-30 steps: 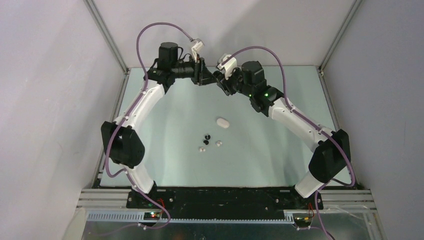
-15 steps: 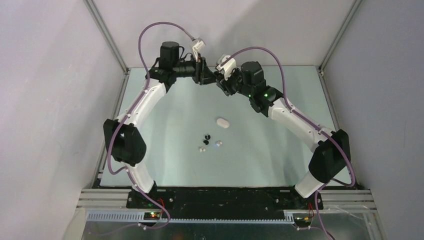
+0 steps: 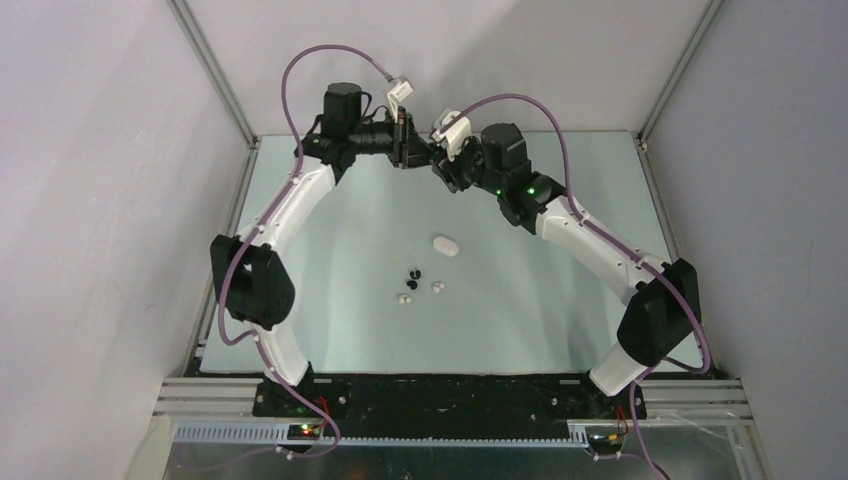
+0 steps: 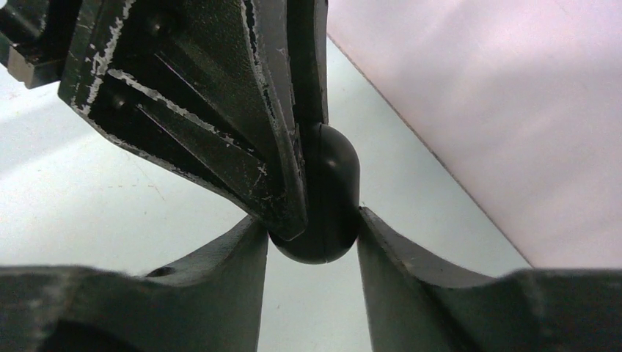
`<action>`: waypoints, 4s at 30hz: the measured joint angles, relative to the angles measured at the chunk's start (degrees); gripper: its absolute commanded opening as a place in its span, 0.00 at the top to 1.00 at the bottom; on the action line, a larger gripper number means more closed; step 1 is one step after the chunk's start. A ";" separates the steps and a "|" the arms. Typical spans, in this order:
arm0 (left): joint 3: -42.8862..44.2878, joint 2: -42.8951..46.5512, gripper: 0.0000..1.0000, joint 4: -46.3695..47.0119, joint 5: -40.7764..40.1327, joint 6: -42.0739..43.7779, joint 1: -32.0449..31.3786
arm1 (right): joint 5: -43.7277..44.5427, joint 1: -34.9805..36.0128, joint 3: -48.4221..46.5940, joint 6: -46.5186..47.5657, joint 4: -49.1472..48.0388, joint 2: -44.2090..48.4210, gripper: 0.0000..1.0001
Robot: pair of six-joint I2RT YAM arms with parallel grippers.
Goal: Insert the wireless bluetooth earbuds into the charging case
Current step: Pass from the right arm to the left, then pass from the left arm to the right, then pass from the right arm to the left
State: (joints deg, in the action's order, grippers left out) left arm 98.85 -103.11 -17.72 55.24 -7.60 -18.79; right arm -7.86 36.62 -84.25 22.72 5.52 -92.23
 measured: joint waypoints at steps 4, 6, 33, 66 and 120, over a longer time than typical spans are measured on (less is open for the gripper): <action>0.00 -0.02 1.00 0.00 1.22 0.04 0.22 | -2.49 -0.85 -0.33 -0.39 1.68 0.00 0.08; 0.00 -0.02 1.00 0.00 2.60 0.11 0.48 | -6.34 -2.14 -2.12 -0.74 5.97 -0.02 0.04; -23.58 30.05 1.00 0.33 -4.04 41.31 -4.76 | -54.82 -7.65 -7.93 9.44 25.57 3.74 0.31; -25.70 30.40 1.00 0.42 -1.33 38.16 -4.50 | -48.37 -5.33 -7.04 7.34 16.90 1.88 0.51; -27.17 27.76 0.51 -5.99 -3.96 37.64 -3.30 | -30.18 0.07 -12.00 18.67 35.80 -0.44 0.91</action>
State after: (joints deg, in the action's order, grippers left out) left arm 71.68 -75.35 -23.70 51.29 30.04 -22.09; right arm -38.04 36.69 -96.25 41.39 41.32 -92.66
